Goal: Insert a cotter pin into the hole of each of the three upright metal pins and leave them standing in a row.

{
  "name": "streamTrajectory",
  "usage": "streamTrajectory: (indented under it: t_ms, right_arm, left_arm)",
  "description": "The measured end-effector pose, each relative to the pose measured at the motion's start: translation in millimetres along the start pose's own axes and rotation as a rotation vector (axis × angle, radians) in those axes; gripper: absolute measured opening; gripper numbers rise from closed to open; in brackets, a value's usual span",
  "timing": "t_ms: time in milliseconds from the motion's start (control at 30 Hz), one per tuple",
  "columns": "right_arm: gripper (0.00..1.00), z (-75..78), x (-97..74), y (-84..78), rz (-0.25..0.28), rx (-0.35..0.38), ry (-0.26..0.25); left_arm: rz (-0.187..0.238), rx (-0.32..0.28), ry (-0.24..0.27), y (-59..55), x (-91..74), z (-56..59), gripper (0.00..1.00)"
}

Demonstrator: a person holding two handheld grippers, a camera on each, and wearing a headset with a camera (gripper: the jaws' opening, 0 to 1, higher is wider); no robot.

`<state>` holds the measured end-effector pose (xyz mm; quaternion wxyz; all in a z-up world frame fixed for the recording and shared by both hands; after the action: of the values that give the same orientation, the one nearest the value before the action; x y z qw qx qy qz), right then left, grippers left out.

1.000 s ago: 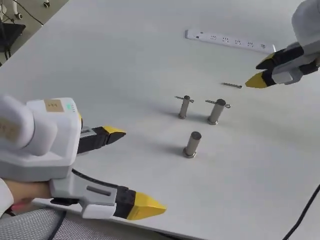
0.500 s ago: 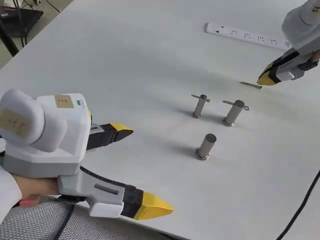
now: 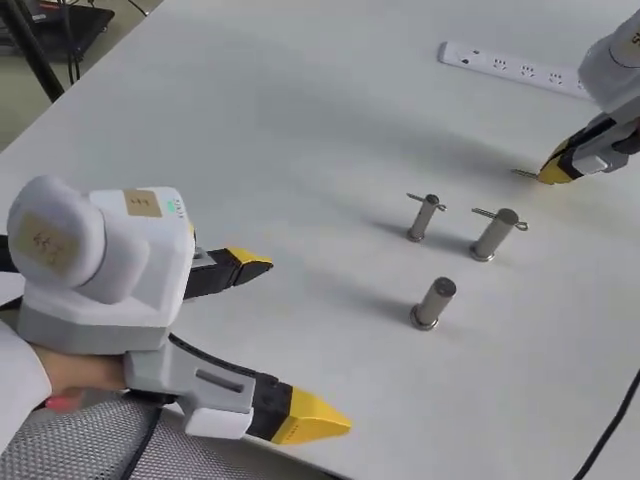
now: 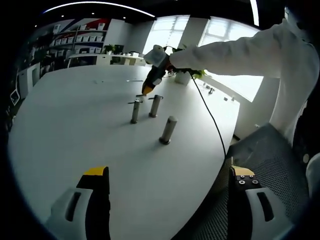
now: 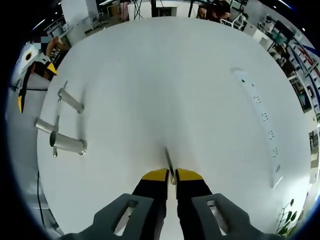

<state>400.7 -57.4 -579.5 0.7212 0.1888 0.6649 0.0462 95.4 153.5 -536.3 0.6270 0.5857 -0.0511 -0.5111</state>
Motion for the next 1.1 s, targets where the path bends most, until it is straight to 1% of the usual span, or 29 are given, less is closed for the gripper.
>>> streamTrajectory:
  t_ms: [67,100,133,167,267,400,467,533,567,633,667,733,767,833,867,900,1000,1033,1067,1100]
  right_arm:
    - [0.0,-2.6,1.1,-2.6,-0.01,-0.01,0.004]
    - [0.0,-3.7,2.8,-4.4,-0.019,-0.023,0.004]
    - [0.0,-3.5,1.9,-2.8,-0.009,-0.037,0.003]
    - [0.0,-3.5,2.0,-3.3,-0.012,-0.028,-0.001]
    - [0.0,-4.9,1.6,-3.8,-0.012,-0.048,-0.013]
    - [0.0,-0.4,4.1,-2.7,-0.03,-0.109,-0.037]
    - [0.0,2.8,6.0,-3.0,-0.038,-0.123,-0.045]
    - [0.0,3.3,5.6,-2.1,-0.043,-0.111,-0.053]
    - [0.0,3.2,5.2,-1.5,-0.042,-0.086,-0.056]
    - [0.0,7.0,6.1,-1.2,-0.04,-0.07,-0.054]
    - [0.0,7.0,6.5,-1.1,-0.04,-0.072,-0.054]
    - [0.0,7.3,6.4,-1.1,-0.041,-0.077,-0.054]
    - [0.0,7.1,5.9,-0.7,-0.041,-0.082,-0.056]
    - [0.0,7.2,2.0,0.2,-0.046,-0.106,-0.065]
    - [0.0,7.1,-2.1,1.6,-0.041,-0.101,-0.066]
    - [0.0,4.8,-4.7,2.9,-0.031,-0.083,-0.054]
    - [0.0,4.1,-16.6,8.0,-0.004,-0.096,-0.072]
    - [0.0,4.5,-20.4,10.9,0.014,-0.101,-0.076]
    - [0.0,2.9,-23.4,12.1,0.022,-0.101,-0.078]
    - [0.0,0.9,-30.1,16.3,0.029,-0.106,-0.079]
  left_arm:
    - [-0.015,0.014,0.006,-1.6,-0.6,-2.0,0.97]
    - [-0.015,0.017,0.008,-1.4,-0.7,-2.6,0.97]
    - [-0.014,0.017,0.009,-1.2,-0.8,-2.9,0.97]
    - [-0.013,0.015,0.009,-0.8,-1.0,-3.2,0.97]
    - [-0.01,0.013,0.01,0.0,-0.8,-3.4,0.97]
    - [-0.004,0.009,0.01,-0.2,1.1,-2.1,0.98]
    - [-0.002,0.008,0.003,-1.1,2.6,-0.7,0.98]
    - [-0.008,0.007,-0.004,-2.7,4.0,0.4,0.97]
    - [-0.015,0.006,-0.006,-3.9,4.4,0.5,0.97]
    - [-0.015,0.002,-0.016,-4.7,5.1,1.9,0.95]
    - [0.005,-0.013,-0.033,-2.4,6.0,5.1,0.95]
    - [0.019,-0.036,-0.042,-0.3,5.6,7.0,0.95]
    - [0.022,-0.036,-0.04,0.6,5.2,6.6,0.95]
    - [0.034,-0.031,-0.031,3.0,3.9,5.3,0.94]
    - [0.04,-0.032,-0.026,4.1,3.3,4.4,0.94]
    - [0.042,-0.034,-0.025,4.6,2.9,3.9,0.94]
    - [0.047,-0.034,-0.022,6.0,2.3,3.6,0.94]
    - [0.05,-0.034,-0.023,7.6,1.8,4.0,0.94]
    - [0.058,-0.039,-0.027,9.9,1.0,4.7,0.93]
    - [0.085,-0.054,-0.035,15.7,-0.1,6.4,0.92]
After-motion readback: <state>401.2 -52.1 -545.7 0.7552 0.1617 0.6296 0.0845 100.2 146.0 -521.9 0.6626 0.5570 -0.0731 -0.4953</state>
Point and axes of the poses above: the centre of the closed fingertips' face, and the gripper's own axes: x roughly forward along the fingers, z roughly to its right, y roughly out of its top, the point moved 3 cm from there along -x, roughly backward along the fingers, and after that the axes turned 1 degree about y, right-handed, at the moved point
